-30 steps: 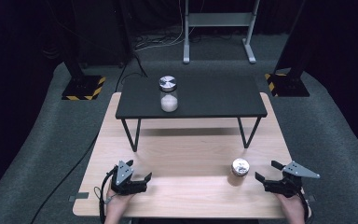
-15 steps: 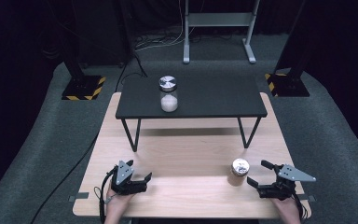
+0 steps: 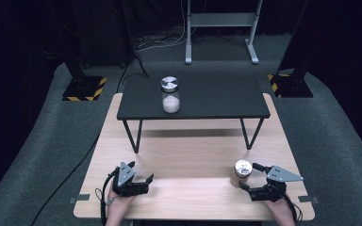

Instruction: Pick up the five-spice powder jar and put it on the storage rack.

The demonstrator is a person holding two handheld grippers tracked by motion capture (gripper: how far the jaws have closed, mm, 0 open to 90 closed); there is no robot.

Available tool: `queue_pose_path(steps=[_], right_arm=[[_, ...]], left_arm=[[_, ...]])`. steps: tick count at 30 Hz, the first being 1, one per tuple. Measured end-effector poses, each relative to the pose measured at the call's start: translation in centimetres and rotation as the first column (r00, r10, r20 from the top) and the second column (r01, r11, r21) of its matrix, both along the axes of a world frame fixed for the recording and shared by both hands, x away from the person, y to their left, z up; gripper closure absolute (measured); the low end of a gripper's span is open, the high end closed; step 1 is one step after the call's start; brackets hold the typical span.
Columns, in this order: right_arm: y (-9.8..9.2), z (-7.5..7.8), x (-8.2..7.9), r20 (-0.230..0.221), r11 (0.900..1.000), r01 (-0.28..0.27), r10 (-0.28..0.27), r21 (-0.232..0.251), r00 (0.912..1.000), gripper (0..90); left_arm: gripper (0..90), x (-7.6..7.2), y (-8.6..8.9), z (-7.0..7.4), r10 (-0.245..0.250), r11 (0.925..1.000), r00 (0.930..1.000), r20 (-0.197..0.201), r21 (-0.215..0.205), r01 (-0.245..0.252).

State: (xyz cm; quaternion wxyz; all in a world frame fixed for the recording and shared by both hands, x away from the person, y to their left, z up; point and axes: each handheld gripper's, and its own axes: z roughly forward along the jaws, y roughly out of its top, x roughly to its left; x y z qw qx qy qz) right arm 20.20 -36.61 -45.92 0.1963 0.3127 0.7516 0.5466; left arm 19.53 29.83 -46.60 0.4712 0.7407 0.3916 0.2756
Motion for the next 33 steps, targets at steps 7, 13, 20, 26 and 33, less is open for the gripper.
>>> queue_pose_path(steps=[7, 13, 20, 26, 33], right_arm=[[1.3, 0.2, 0.4, -0.006, 0.999, -0.001, 0.001, -0.051, 1.0000, 5.0], [2.1, 0.5, 0.3, -0.024, 0.996, 0.051, -0.053, -0.078, 0.9983, 8.4], [2.9, 0.8, 0.9, -0.057, 0.993, 0.055, -0.061, -0.105, 0.9965, 15.5], [3.3, 1.1, 1.2, -0.064, 0.992, 0.035, -0.043, -0.124, 0.9970, 29.3], [3.5, 1.5, 1.1, -0.062, 0.989, 0.039, -0.048, -0.144, 0.9969, 30.0]], left_arm=[[8.8, 0.0, 0.0, 0.0, 0.001, 1.0000, 1.0000, 0.000, 0.002, -0.001], [8.8, 0.0, 0.0, 0.0, 0.001, 1.0000, 1.0000, -0.001, 0.003, -0.001], [8.8, 0.1, -0.1, 0.1, 0.001, 1.0000, 1.0000, -0.004, 0.006, -0.001], [8.8, 0.1, -0.1, 0.1, 0.000, 1.0000, 1.0000, -0.005, 0.007, 0.000], [8.8, 0.1, -0.1, 0.1, -0.001, 1.0000, 1.0000, -0.006, 0.006, 0.001]])
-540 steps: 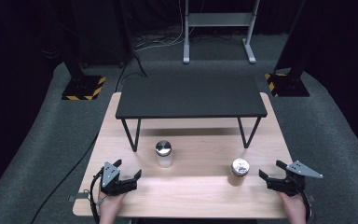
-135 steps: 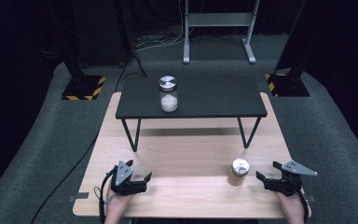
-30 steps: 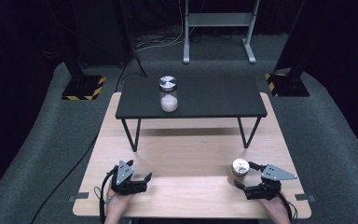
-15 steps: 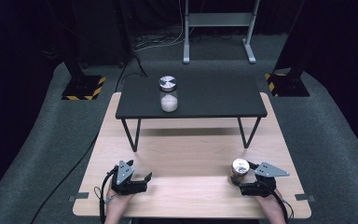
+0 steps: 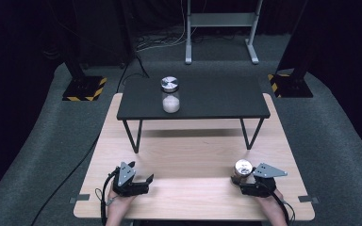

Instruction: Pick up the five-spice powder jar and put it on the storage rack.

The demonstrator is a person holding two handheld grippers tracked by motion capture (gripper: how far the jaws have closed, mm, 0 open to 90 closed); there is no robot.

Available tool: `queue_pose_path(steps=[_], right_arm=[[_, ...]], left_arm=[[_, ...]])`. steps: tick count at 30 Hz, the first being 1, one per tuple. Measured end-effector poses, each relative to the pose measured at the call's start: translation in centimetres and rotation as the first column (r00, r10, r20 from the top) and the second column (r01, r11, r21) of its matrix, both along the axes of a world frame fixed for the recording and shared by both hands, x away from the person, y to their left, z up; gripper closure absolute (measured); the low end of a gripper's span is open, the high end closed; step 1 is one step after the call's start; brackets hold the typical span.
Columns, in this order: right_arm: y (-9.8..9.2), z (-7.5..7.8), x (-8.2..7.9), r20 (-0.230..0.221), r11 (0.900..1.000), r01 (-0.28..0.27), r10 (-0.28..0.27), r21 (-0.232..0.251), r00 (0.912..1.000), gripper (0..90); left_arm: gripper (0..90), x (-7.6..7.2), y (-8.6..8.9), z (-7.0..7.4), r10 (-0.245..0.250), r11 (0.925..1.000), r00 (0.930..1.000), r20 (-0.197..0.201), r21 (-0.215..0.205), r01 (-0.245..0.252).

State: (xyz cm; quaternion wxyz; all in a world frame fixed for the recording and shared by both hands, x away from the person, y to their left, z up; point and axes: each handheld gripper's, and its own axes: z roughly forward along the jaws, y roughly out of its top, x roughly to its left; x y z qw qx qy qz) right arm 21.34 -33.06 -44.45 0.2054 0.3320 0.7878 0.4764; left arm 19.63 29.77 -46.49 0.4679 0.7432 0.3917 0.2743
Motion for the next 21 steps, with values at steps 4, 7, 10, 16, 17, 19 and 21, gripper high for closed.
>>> queue_pose_path(steps=[4, 7, 10, 16, 17, 19, 21], right_arm=[[-0.1, 0.2, 0.0, -0.011, 1.000, 0.002, -0.002, 0.000, 0.9999, 30.0], [-0.1, 0.3, 0.1, -0.019, 1.000, 0.006, -0.006, 0.002, 0.9998, 30.0], [-0.2, 0.7, 0.1, -0.040, 1.000, 0.015, -0.015, 0.009, 0.9991, 30.0], [-0.6, 1.1, -0.2, -0.037, 0.999, 0.026, -0.024, 0.038, 0.9990, 30.0], [-0.7, 1.3, -0.2, -0.039, 0.999, 0.025, -0.024, 0.043, 0.9990, 30.1], [-0.8, 1.7, -0.3, -0.043, 0.998, 0.030, -0.028, 0.052, 0.9987, 30.1], [-1.0, 1.9, -0.4, -0.035, 0.998, 0.029, -0.027, 0.059, 0.9990, 30.1]], left_arm=[[8.8, 0.0, 0.0, 0.0, 0.000, 1.0000, 1.0000, 0.000, 0.001, 0.000], [8.8, 0.0, 0.0, 0.0, 0.000, 1.0000, 1.0000, -0.001, 0.000, 0.000], [8.8, 0.1, 0.0, 0.0, -0.002, 1.0000, 1.0000, -0.003, 0.000, 0.002], [8.8, 0.0, 0.0, 0.0, -0.002, 1.0000, 1.0000, -0.001, 0.001, 0.002], [8.8, 0.0, 0.0, 0.0, -0.002, 1.0000, 1.0000, 0.000, 0.002, 0.002], [8.8, 0.0, 0.0, 0.0, -0.002, 1.0000, 1.0000, 0.002, 0.005, 0.002], [8.8, 0.0, -0.1, 0.0, -0.002, 1.0000, 1.0000, 0.004, 0.008, 0.002]])
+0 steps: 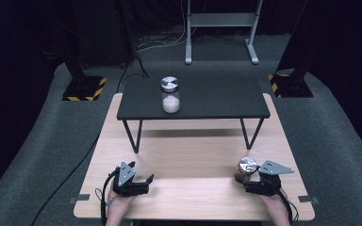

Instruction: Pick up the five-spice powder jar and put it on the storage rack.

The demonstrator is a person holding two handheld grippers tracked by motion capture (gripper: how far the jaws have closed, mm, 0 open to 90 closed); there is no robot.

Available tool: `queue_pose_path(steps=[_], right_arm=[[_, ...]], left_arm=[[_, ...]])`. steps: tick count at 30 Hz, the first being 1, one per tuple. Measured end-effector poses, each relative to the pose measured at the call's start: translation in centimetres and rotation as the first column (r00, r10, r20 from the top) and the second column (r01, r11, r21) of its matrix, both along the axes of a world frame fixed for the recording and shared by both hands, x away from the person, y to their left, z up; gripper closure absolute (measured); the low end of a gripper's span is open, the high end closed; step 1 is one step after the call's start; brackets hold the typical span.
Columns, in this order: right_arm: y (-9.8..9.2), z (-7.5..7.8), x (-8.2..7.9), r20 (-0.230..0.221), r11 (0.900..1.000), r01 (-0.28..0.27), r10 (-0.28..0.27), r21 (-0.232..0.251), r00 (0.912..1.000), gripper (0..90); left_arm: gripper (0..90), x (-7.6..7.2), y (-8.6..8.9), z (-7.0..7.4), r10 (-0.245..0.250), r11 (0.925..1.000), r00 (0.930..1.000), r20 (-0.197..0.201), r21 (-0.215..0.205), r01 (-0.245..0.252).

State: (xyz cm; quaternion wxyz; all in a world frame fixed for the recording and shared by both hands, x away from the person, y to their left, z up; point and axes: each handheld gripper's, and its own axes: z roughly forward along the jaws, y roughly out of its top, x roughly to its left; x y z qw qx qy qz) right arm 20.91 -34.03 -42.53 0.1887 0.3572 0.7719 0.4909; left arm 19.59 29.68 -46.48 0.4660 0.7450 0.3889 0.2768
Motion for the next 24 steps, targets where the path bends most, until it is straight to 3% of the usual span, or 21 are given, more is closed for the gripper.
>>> queue_pose_path(steps=[10, 24], right_arm=[[-0.5, 1.5, 0.2, 0.004, 1.000, 0.018, -0.019, 0.006, 0.9998, 30.1], [0.7, 6.7, 2.0, 0.021, 1.000, -0.002, 0.002, -0.022, 0.9998, 30.1]], left_arm=[[8.8, 0.0, -0.1, 0.0, -0.001, 1.0000, 1.0000, 0.000, -0.003, 0.001], [8.8, 0.0, -0.1, 0.0, -0.002, 1.0000, 1.0000, -0.001, 0.002, 0.002]])
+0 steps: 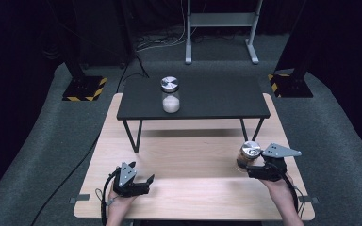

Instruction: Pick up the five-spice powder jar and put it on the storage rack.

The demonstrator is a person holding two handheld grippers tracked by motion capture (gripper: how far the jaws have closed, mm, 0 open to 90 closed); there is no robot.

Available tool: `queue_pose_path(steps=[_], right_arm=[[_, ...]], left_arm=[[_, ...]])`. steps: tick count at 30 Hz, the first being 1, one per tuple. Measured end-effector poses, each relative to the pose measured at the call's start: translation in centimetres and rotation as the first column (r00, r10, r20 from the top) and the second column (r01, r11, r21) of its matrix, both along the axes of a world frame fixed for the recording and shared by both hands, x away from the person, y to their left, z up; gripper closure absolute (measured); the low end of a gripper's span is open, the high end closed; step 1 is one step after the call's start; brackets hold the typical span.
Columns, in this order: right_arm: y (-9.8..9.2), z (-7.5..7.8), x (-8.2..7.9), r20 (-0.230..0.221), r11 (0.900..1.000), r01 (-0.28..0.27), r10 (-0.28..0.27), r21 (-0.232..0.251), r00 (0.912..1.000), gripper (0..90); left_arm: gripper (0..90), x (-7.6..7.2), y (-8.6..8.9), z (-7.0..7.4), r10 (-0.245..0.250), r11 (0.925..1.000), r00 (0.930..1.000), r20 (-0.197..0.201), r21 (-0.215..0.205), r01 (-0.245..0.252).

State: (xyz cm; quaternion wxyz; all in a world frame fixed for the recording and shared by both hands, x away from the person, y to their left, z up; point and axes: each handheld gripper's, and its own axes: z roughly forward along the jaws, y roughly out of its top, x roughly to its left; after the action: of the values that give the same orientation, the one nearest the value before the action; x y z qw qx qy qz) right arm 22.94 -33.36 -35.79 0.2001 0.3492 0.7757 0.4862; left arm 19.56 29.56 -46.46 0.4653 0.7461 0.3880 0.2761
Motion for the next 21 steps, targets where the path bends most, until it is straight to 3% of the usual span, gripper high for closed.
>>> queue_pose_path(steps=[3, 9, 21], right_arm=[[0.8, 1.6, 0.5, -0.007, 0.999, 0.000, -0.001, -0.038, 1.0000, 30.1], [1.9, 4.5, 1.5, -0.008, 0.998, -0.008, 0.008, -0.063, 0.9999, 30.1], [3.5, 9.9, 3.3, 0.000, 0.997, 0.006, -0.006, -0.072, 1.0000, 30.1]], left_arm=[[8.8, 0.0, 0.0, 0.0, -0.001, 1.0000, 1.0000, -0.001, 0.001, 0.001], [8.8, 0.0, 0.0, 0.0, -0.001, 1.0000, 1.0000, -0.001, 0.000, 0.001], [8.7, 0.0, 0.0, 0.0, -0.001, 1.0000, 1.0000, -0.003, -0.004, 0.001]])
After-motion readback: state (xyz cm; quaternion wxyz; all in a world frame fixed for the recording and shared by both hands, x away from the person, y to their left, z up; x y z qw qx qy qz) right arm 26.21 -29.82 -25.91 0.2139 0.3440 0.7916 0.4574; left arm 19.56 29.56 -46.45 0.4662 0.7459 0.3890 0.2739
